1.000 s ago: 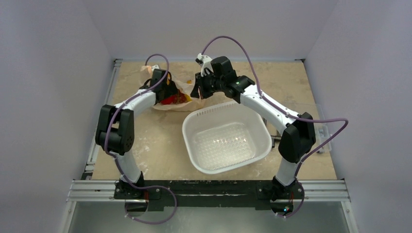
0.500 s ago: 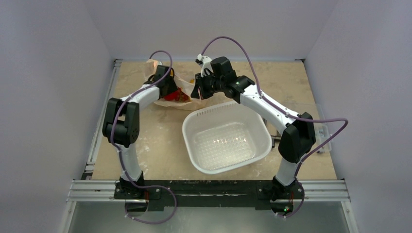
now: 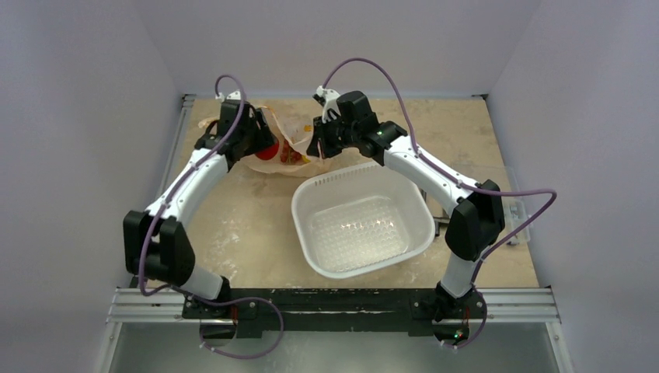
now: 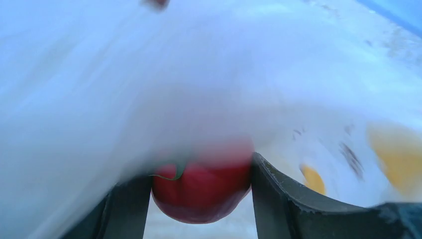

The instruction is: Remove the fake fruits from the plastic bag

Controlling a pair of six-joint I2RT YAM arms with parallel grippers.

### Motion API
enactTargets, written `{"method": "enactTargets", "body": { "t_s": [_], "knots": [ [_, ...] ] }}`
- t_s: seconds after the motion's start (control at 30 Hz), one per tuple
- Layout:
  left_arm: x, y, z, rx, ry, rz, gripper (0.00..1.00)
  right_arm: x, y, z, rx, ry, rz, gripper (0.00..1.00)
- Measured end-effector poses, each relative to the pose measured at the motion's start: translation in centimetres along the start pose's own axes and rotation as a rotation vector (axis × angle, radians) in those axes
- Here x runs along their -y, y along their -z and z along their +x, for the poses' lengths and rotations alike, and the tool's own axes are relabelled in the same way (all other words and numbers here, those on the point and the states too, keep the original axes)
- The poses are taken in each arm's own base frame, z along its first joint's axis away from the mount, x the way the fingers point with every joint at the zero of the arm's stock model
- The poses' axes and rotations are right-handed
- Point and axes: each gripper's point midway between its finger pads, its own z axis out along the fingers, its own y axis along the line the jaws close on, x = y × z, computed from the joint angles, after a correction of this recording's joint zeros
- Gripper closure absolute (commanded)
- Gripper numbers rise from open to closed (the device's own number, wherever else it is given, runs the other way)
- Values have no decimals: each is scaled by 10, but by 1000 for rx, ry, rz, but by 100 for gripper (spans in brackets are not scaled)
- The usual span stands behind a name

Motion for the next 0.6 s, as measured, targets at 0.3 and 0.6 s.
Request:
{"method": "enactTargets", "body": {
  "t_s": [0.3,0.6],
  "knots": [
    [16,116,8,-36,21,188,93,12,0,-5,24,-1,74,100],
    [64,205,87,-168,-79,554,88,15,7,-26,75,9,114,100]
  ]
}}
